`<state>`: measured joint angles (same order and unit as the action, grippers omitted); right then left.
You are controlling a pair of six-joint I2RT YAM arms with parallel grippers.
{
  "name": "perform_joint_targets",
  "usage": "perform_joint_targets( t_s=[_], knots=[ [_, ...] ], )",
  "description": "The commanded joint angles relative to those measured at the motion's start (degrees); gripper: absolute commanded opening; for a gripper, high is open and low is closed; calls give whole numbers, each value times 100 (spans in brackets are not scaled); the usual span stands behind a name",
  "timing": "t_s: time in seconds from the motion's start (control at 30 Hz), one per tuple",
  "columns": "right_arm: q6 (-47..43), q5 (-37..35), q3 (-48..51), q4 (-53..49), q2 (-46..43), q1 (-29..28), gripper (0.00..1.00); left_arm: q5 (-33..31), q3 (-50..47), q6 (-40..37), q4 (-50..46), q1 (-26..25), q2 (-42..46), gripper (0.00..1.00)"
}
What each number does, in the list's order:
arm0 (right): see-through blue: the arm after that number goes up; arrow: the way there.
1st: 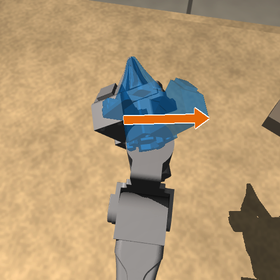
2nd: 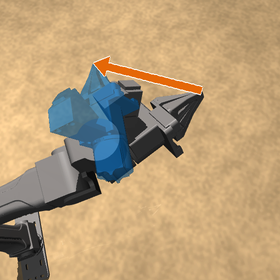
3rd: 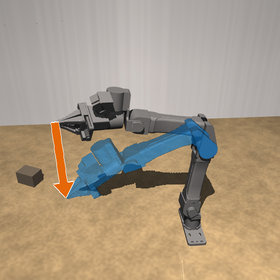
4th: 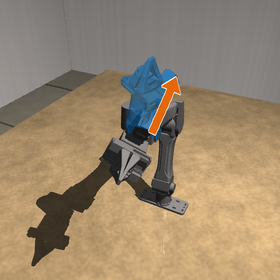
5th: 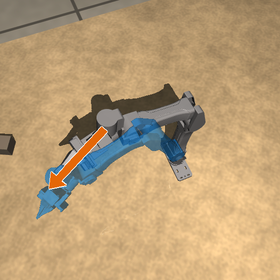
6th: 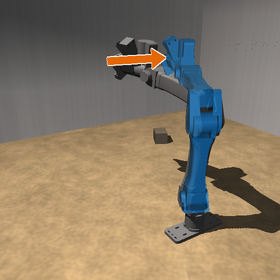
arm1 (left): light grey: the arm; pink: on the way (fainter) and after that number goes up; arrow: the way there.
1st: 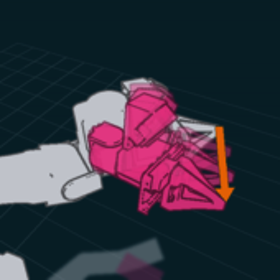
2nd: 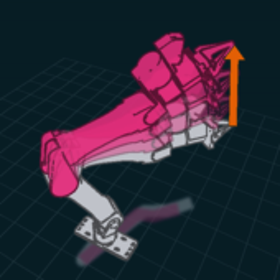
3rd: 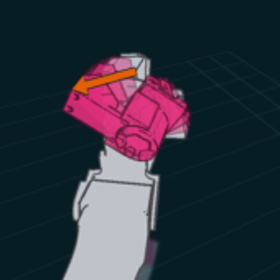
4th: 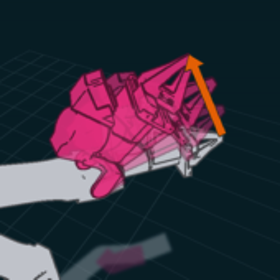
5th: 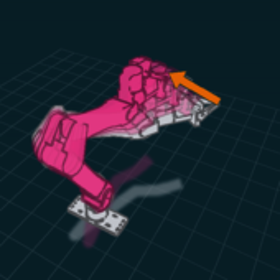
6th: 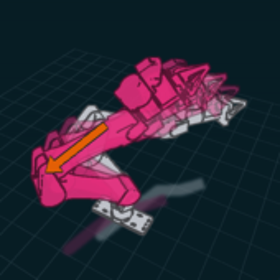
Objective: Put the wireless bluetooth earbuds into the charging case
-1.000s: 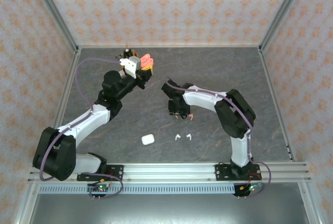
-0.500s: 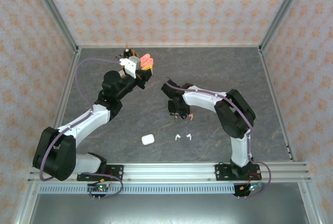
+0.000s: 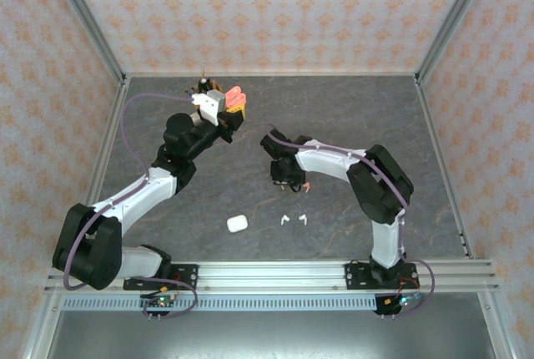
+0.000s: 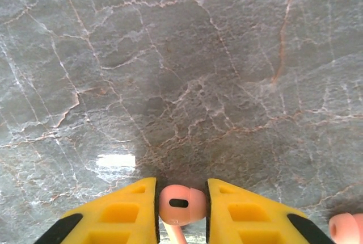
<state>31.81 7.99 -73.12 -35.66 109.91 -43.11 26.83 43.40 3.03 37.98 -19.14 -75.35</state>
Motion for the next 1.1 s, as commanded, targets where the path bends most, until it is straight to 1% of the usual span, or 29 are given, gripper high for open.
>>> perform_joint_targets(
  t_s=[0.0, 0.3, 0.47, 0.63, 0.87, 1.07],
  knots=[
    [123, -313, 143, 168, -360, -48, 24, 138, -25, 5, 224, -40, 204, 0],
    [159, -599, 325, 341, -996, -46, 22, 269, 1, 40, 202, -46, 262, 0],
    [102, -759, 275, 299, -1507, -18, 22, 420, 2, 40, 205, -62, 298, 0],
    [-36, -820, 79, 271, -2130, 157, 22, 635, 52, 4, 135, -115, 351, 0],
    [-416, -784, -448, 385, -2860, 416, 22, 862, 231, -259, -233, -304, 363, 0],
    [-872, -611, -884, 760, -3238, 486, 22, 982, 491, -724, -896, -486, 362, 0]
  ],
)
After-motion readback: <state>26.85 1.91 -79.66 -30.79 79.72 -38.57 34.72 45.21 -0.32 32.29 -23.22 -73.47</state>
